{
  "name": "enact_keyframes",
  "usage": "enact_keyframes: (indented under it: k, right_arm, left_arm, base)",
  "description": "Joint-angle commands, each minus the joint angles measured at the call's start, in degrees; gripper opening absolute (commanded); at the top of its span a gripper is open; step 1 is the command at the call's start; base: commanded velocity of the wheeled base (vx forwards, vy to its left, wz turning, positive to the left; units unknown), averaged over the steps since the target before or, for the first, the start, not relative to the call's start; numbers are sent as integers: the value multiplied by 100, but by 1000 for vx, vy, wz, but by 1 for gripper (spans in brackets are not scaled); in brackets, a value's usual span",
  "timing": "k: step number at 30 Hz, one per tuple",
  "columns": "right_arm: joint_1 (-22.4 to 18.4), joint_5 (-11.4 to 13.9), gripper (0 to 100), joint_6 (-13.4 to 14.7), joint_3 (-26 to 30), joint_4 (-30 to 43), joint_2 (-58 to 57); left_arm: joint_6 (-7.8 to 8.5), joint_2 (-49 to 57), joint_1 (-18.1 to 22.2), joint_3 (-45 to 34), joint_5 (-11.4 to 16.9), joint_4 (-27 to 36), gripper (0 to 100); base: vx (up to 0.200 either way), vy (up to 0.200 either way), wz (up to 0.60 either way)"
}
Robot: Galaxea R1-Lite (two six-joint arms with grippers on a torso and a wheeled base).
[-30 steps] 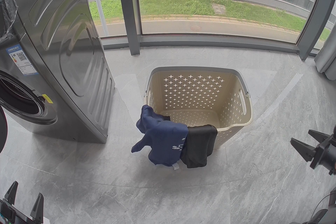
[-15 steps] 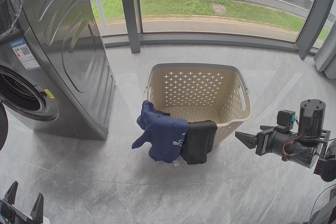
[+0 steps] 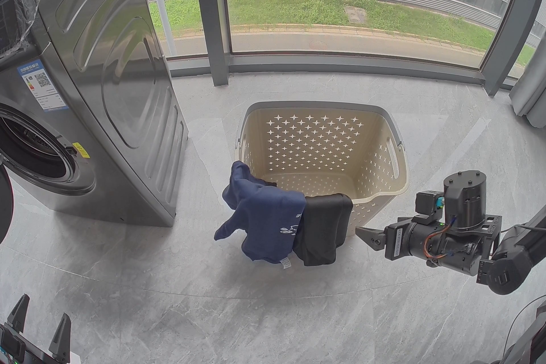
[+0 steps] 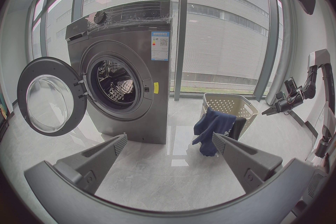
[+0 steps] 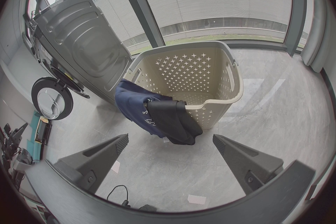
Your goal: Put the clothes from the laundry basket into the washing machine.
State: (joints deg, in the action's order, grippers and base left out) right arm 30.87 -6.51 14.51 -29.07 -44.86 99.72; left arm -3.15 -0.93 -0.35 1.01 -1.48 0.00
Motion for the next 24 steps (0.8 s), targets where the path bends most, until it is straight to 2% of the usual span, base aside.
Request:
enact_keyframes:
  k: [1,11,17,24]
  right_arm:
    - [33,1,100,26,-54,-31,382]
    - [104,1,100,43,-204,-269,768]
    - [121,-8,100,79,-230,-436,988]
    - [174,-8,100,96,-213,-471,1181]
  left_arm:
    - [-2,93,0,-92,-2,0,100]
    - [-11,93,0,-92,-2,0,100]
    - [-2,93,0,-92,-2,0,100]
    - [-11,93,0,-92,-2,0,100]
  base:
    - [0,0,0]
    - [0,0,0]
    - [200,0,0]
    - [0,0,0]
